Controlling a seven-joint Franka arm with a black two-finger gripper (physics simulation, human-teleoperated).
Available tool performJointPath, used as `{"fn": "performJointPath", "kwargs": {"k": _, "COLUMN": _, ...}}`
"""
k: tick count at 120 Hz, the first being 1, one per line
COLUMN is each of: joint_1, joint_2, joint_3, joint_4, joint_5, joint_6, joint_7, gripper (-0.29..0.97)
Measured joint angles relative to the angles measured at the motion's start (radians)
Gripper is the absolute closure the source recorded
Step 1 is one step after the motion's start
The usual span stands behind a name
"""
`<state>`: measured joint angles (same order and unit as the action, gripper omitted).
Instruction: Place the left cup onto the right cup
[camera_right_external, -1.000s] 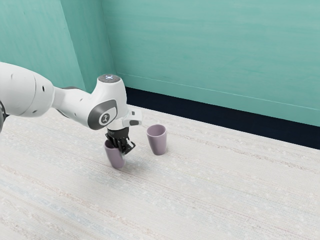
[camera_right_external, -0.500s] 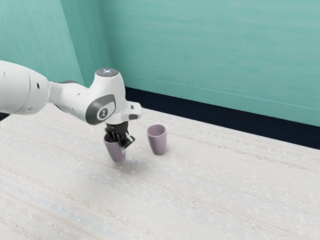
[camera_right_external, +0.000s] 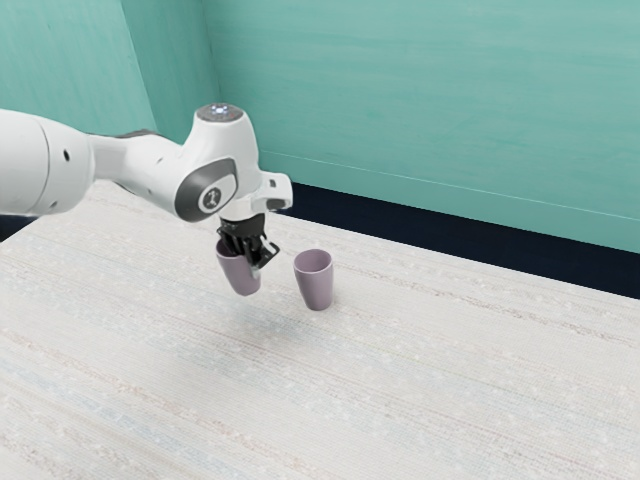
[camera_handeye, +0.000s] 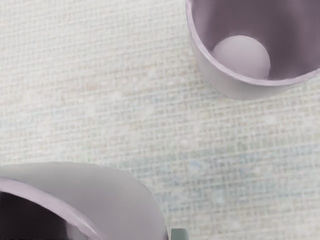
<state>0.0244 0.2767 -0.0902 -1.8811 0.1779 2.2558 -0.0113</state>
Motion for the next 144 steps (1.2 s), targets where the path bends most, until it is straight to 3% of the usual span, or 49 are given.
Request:
{"fn": "performJointPath", "kwargs": {"k": 44, "joint_1": 0.0, "joint_2": -0.008, "joint_3": -0.035, "joint_4": 0.072, "joint_5": 0.028, "joint_6": -0.08, "joint_7": -0.015, "gripper": 0.78}}
{"fn": "performJointPath", "kwargs": {"k": 144, "joint_1": 0.0, "joint_2": 0.108, "joint_3": -0.123, "joint_4": 0.316, "joint_5": 0.097, "joint_6": -0.225, "joint_7": -0.021, "gripper": 0.78}}
